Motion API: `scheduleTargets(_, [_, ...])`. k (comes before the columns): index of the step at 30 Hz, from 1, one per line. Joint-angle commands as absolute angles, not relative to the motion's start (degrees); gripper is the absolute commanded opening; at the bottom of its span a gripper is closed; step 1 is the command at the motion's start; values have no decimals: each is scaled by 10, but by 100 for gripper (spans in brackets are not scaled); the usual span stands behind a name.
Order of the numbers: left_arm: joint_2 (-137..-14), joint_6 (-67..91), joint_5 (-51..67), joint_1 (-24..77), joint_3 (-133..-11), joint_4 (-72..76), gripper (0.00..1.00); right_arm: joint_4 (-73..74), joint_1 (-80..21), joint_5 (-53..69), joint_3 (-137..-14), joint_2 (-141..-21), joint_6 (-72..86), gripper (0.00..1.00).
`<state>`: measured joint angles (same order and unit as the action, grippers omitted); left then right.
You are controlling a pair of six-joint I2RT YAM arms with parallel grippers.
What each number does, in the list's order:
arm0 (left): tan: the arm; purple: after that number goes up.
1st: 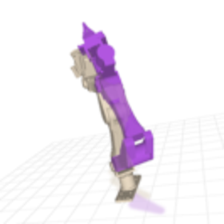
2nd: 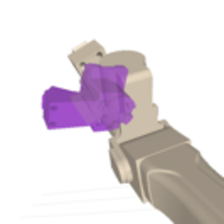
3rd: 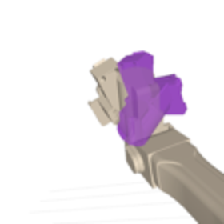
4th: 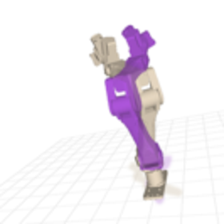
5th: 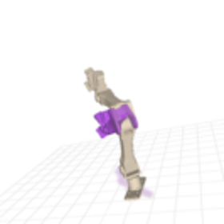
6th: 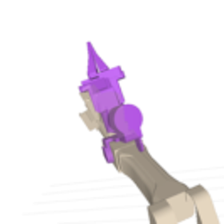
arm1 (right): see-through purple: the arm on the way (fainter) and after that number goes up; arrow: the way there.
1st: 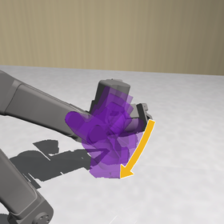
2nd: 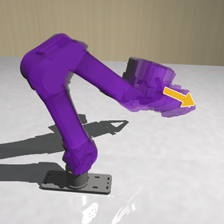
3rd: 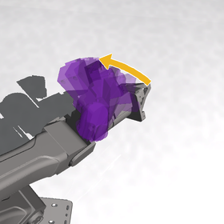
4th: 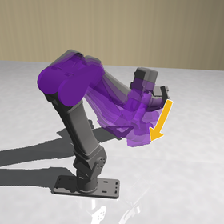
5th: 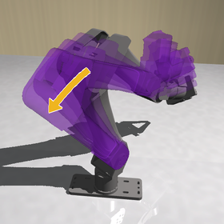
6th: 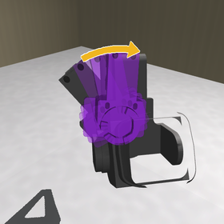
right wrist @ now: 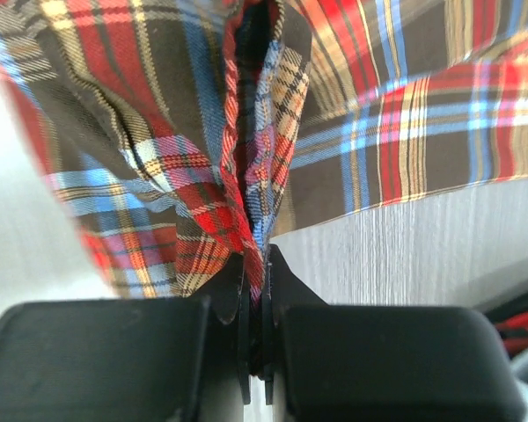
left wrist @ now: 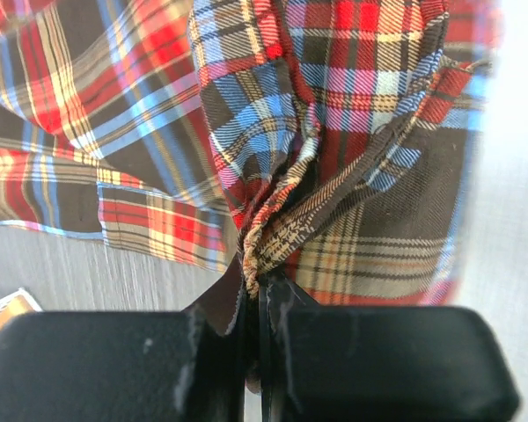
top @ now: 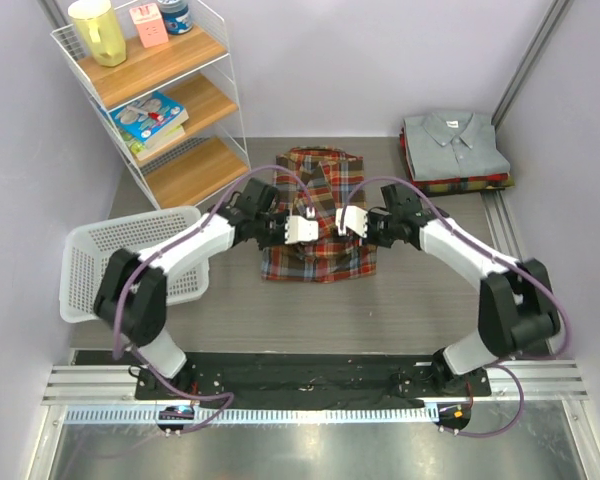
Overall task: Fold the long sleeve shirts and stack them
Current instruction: Fold the shirt
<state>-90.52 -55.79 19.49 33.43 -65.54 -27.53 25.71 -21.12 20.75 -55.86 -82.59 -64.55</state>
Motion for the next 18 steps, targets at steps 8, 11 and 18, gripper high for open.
scheduleTargets(8, [-1089, -587, 235, 271, -800, -251, 0, 176, -175, 228, -666, -996, -634, 1])
scheduleTargets(11, [-1092, -590, 234, 271, -801, -244, 0, 171, -173, 229, -668, -997, -634, 1])
scheduleTargets(18, [-1090, -593, 233, 266, -817, -252, 0, 180, -172, 227, -686, -984, -631, 5])
